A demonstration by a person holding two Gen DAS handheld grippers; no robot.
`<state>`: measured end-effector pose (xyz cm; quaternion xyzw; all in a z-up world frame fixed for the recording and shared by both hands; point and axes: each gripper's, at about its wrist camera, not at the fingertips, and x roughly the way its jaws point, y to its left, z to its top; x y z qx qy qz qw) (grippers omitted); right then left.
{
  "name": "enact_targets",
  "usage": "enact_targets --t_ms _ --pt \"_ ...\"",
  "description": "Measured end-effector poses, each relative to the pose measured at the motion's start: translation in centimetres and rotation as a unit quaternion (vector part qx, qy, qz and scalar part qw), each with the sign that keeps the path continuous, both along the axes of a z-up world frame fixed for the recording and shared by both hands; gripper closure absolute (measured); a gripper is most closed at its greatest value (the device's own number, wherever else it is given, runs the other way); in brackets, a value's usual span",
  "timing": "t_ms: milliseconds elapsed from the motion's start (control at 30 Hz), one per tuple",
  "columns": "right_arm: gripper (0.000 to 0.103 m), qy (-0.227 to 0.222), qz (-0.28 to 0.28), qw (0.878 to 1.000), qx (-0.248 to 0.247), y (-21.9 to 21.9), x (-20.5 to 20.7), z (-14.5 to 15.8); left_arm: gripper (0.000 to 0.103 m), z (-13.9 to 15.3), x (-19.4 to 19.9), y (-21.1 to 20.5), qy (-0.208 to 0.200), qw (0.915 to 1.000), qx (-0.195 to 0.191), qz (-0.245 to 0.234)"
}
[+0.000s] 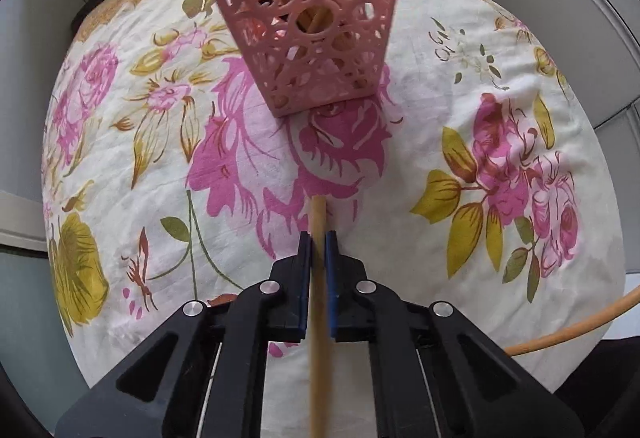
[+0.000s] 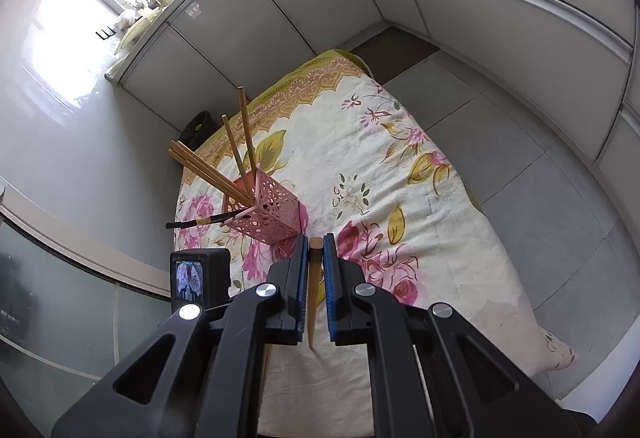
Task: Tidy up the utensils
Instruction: 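Carry both upright wooden chopsticks over the pink holder, then lower the left tool's chopstick into the holder and open the left tool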
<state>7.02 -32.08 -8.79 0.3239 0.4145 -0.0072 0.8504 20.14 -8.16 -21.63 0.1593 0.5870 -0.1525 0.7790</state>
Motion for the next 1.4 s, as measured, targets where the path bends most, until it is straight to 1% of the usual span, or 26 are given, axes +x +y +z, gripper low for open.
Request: enact_targets --t_ms 33,67,133,200,233,267,333,367,467,567,633,733,833,900,967,1033,1100,1200,1267,1367,1400 --pt "0.095 -0.001 0.001 1.000 -0.002 0.1 0.0 0.1 0.097 0.4 -0.6 -0.1 -0.007 0.9999 -0.010 0.002" --pt "0.095 -0.004 0.002 1.000 -0.004 0.2 -0.1 0.3 0.097 1.2 -1.1 0.5 -0.022 0.9994 -0.023 0.012" --pt "0.095 -0.012 0.006 1.000 -0.009 0.4 -0.2 0.9 0.097 3.8 -2.7 2.1 -0.062 0.9956 -0.066 0.023" --pt "0.095 -0.025 0.008 1.000 -0.014 0.7 -0.4 1.7 0.097 7.4 -4.5 3.1 -0.103 0.9885 -0.108 0.026" --pt "0.095 -0.033 0.008 0.999 -0.018 0.9 -0.5 2.4 0.097 9.5 -5.3 3.8 -0.126 0.9829 -0.132 0.024" --pt "0.095 -0.043 0.008 0.999 -0.023 1.2 -0.7 3.1 0.097 11.2 -5.6 3.6 -0.148 0.9770 -0.152 0.023" --pt "0.095 -0.067 0.006 0.997 -0.040 1.9 -1.2 4.7 0.097 15.0 -6.5 4.3 -0.198 0.9615 -0.190 0.021" --pt "0.095 -0.079 0.006 0.996 -0.049 2.2 -1.5 5.6 0.097 16.7 -6.7 4.3 -0.221 0.9523 -0.209 0.021" --pt "0.095 -0.103 0.009 0.992 -0.072 3.2 -2.0 8.0 0.097 20.5 -7.1 4.2 -0.277 0.9250 -0.259 0.023" --pt "0.095 -0.115 0.020 0.989 -0.088 4.0 -2.0 10.1 0.097 23.0 -7.5 3.8 -0.312 0.9016 -0.299 0.021" --pt "0.095 -0.120 0.029 0.988 -0.097 4.5 -1.8 11.6 0.097 24.3 -7.7 3.7 -0.337 0.8884 -0.311 0.019" --pt "0.095 -0.132 0.037 0.984 -0.110 5.1 -1.2 13.8 0.097 26.0 -7.4 3.8 -0.362 0.8723 -0.328 0.026" --pt "0.095 -0.153 0.037 0.980 -0.124 5.7 -0.4 16.2 0.097 27.5 -6.8 3.7 -0.387 0.8574 -0.338 0.034" --pt "0.095 -0.175 0.034 0.975 -0.131 6.1 0.3 17.8 0.097 28.3 -6.4 3.8 -0.395 0.8494 -0.347 0.039" --pt "0.095 -0.193 0.030 0.970 -0.147 6.6 1.3 19.1 0.097 29.0 -6.1 3.8 -0.410 0.8414 -0.349 0.042" --pt "0.095 -0.207 0.027 0.965 -0.156 7.2 2.5 19.9 0.097 29.4 -5.4 3.9 -0.420 0.8360 -0.350 0.045" --pt "0.095 -0.216 0.028 0.962 -0.164 7.6 4.0 20.1 0.097 29.5 -4.7 4.0 -0.431 0.8307 -0.349 0.048" --pt "0.095 -0.228 0.029 0.956 -0.180 8.5 6.2 19.6 0.097 29.6 -3.7 4.2 -0.454 0.8182 -0.347 0.058" --pt "0.095 -0.233 0.032 0.954 -0.184 8.9 7.6 18.8 0.097 29.8 -2.9 4.3 -0.472 0.8035 -0.357 0.070" --pt "0.095 -0.230 0.040 0.955 -0.181 9.0 9.4 16.8 0.097 29.9 -2.0 4.2 -0.516 0.7739 -0.355 0.095" --pt "0.095 -0.228 0.041 0.956 -0.179 9.0 9.8 16.1 0.097 29.7 -1.5 4.0 -0.525 0.7678 -0.352 0.103"
